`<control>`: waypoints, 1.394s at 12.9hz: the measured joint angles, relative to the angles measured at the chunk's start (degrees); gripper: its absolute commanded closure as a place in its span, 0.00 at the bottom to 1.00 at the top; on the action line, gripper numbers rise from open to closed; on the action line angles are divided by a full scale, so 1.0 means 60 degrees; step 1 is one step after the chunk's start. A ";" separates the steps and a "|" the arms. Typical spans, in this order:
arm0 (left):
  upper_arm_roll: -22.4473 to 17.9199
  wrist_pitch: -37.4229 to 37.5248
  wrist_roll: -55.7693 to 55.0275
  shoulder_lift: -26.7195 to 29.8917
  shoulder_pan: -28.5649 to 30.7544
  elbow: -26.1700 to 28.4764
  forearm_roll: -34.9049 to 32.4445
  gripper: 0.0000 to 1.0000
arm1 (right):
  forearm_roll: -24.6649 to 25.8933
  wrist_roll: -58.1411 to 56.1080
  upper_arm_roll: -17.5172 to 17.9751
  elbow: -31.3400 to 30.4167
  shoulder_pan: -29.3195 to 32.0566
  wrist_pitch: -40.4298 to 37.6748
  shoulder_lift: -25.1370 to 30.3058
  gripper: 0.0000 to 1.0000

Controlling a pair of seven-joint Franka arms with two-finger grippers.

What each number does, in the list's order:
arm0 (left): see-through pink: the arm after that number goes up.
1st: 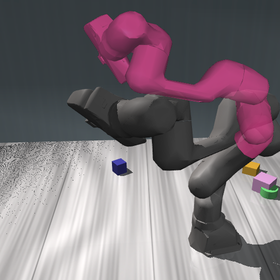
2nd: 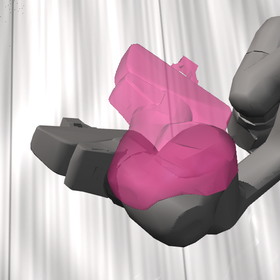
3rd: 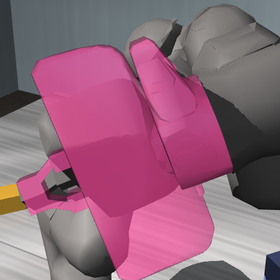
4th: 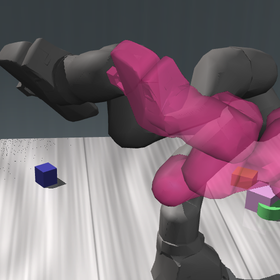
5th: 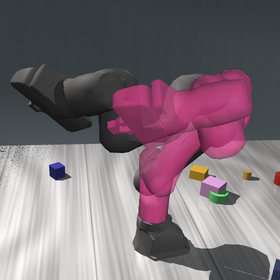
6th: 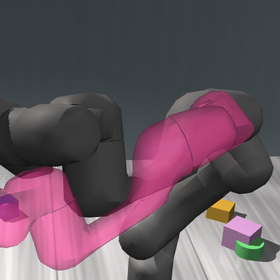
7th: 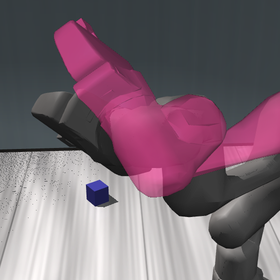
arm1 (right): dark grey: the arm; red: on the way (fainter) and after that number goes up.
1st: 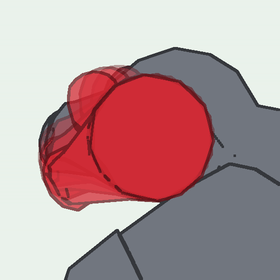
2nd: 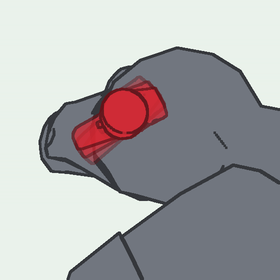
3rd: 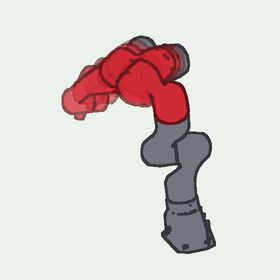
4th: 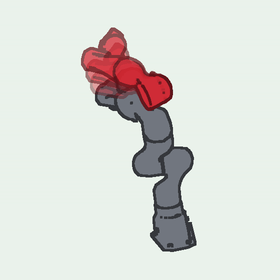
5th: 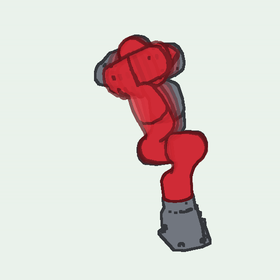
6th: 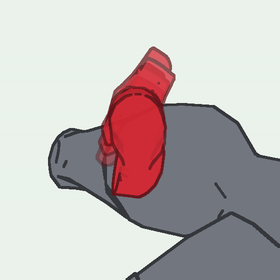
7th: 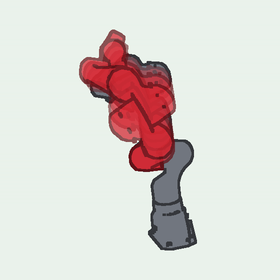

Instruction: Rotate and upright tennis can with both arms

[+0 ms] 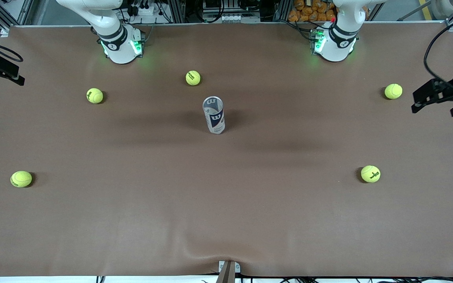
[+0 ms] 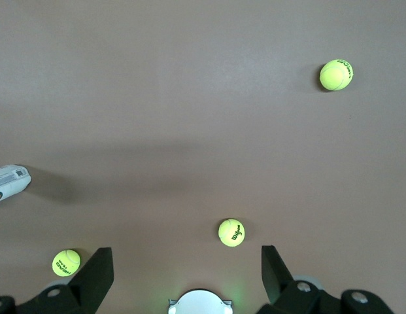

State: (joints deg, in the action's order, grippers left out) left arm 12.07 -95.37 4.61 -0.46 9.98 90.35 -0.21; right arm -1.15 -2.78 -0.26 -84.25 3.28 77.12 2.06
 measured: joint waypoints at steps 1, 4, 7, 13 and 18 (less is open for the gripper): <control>0.0002 -0.0254 0.0000 0.0057 0.0044 0.0239 0.0000 0.00 | 0.0000 0.0000 0.0000 0.0000 0.0000 0.0000 0.0000 0.00; 0.0021 -0.0634 0.0020 0.0376 0.0101 0.0715 0.0000 0.00 | 0.0000 0.0000 0.0000 0.0000 0.0000 0.0000 0.0000 0.00; 0.0103 -0.0639 0.0048 0.0749 0.0101 0.0768 0.0000 0.00 | 0.0000 0.0000 0.0000 0.0000 0.0000 0.0000 0.0000 0.00; 0.0134 -0.0591 0.0658 0.0932 0.0099 0.0601 0.0004 0.00 | 0.0000 0.0000 0.0000 0.0000 0.0000 0.0000 0.0000 0.00; 0.0238 -0.0226 0.0148 0.0903 0.0094 0.0393 0.0005 0.00 | 0.0000 0.0000 0.0000 0.0000 0.0000 0.0000 0.0000 0.00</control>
State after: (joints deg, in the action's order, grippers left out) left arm 13.50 -96.73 5.50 4.96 10.54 92.70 -0.18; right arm -1.15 -2.78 -0.26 -84.25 3.28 77.11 2.06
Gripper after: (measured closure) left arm 0.000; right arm 0.000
